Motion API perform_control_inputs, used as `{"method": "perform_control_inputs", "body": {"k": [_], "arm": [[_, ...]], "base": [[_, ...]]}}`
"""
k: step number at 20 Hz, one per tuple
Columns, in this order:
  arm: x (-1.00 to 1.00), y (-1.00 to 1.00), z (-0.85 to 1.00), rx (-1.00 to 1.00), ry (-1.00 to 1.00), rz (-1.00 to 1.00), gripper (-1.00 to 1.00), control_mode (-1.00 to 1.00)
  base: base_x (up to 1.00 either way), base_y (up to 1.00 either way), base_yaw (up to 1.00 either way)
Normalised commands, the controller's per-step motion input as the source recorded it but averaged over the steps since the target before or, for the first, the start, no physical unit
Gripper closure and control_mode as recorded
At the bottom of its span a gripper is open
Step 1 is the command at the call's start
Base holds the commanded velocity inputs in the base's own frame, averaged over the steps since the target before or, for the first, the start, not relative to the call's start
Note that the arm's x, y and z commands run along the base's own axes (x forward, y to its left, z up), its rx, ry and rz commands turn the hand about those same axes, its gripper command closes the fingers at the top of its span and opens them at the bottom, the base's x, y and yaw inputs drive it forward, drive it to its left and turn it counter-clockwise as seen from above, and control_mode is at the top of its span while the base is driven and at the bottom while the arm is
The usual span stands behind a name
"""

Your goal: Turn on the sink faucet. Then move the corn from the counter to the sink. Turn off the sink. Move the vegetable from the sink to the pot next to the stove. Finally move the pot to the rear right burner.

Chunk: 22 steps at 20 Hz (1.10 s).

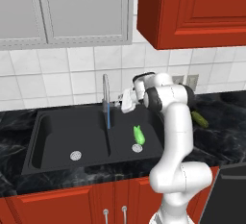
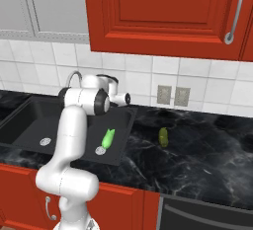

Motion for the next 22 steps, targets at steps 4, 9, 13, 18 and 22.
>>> {"method": "perform_control_inputs", "body": {"k": [4, 9, 13, 18, 22], "arm": [[0.0, 0.01, -0.25, 0.0, 0.01, 0.1, -1.0, -1.0], [0.11, 0.25, -0.04, 0.0, 0.0, 0.07, -1.0, -1.0], [0.18, 0.44, 0.05, 0.0, 0.0, 0.01, -1.0, -1.0], [0.17, 0.42, 0.18, 0.0, 0.0, 0.0, -1.0, -1.0], [0.06, 0.33, 0.4, 0.0, 0.0, 0.0, -1.0, -1.0]], "base": [[0.0, 0.0, 0.0], [0.0, 0.0, 0.0], [0.0, 0.0, 0.0], [0.0, 0.0, 0.0], [0.0, 0.0, 0.0]]}}
